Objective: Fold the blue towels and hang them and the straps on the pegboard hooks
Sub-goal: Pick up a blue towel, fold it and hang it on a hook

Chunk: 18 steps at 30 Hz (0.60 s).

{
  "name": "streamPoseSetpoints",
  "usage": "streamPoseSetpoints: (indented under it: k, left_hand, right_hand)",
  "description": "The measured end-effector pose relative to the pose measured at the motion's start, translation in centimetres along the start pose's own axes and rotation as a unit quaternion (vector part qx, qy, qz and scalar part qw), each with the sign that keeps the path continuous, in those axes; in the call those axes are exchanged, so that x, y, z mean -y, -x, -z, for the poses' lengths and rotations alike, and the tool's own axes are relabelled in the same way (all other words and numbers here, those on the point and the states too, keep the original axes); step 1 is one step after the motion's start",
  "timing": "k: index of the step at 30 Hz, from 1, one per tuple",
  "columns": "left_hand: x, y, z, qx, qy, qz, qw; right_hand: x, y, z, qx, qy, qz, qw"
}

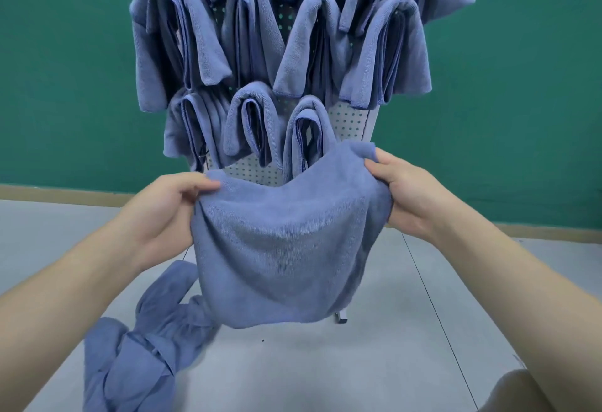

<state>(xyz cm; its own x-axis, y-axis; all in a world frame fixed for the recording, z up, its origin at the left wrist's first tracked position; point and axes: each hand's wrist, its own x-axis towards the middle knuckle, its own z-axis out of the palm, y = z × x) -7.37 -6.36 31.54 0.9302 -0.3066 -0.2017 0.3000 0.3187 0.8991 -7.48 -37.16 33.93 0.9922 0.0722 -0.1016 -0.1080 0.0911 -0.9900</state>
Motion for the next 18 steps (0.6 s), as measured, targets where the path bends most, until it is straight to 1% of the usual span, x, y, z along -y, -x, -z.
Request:
streamPoseSetpoints:
  k: [2, 3, 5, 9, 12, 14, 16, 18]
  left_hand:
    - [-0.1, 0.0, 0.4, 0.053, -0.03, -0.027, 0.998]
    - [0.0, -0.1, 0.8, 0.066, -0.056, -0.036, 0.996]
    - [0.3, -0.5, 1.2, 0.062, -0.105, -0.049, 0.991]
    - [1.1, -0.8, 1.4, 0.023, -0.209, -0.076, 0.975]
    - [1.4, -0.7, 1.1, -0.039, -0.229, -0.088, 0.969]
    - [1.3, -0.7, 0.9, -0.088, -0.258, -0.115, 0.955]
    - [1.1, -0.6, 0.7, -0.107, -0.292, -0.133, 0.941]
    - [1.1, -0.6, 0.6, -0.12, -0.299, -0.135, 0.937]
  right_hand:
    - [-0.1, -0.1, -0.1, -0.008, 0.033, -0.002, 0.999]
    - [-0.2, -0.1, -0.1, -0.013, 0.044, -0.01, 0.999]
    - [-0.3, -0.2, 0.0, -0.024, 0.051, -0.032, 0.998]
    - [-0.3, -0.2, 0.1, -0.043, 0.021, -0.077, 0.996]
    - [-0.2, -0.1, 0.1, -0.047, -0.019, -0.094, 0.994]
    - [0.0, -0.1, 0.1, -0.034, -0.052, -0.098, 0.993]
    - [0.2, 0.1, 0.1, -0.026, -0.078, -0.101, 0.991]
    - [0.3, 0.2, 0.1, -0.002, -0.095, -0.105, 0.99]
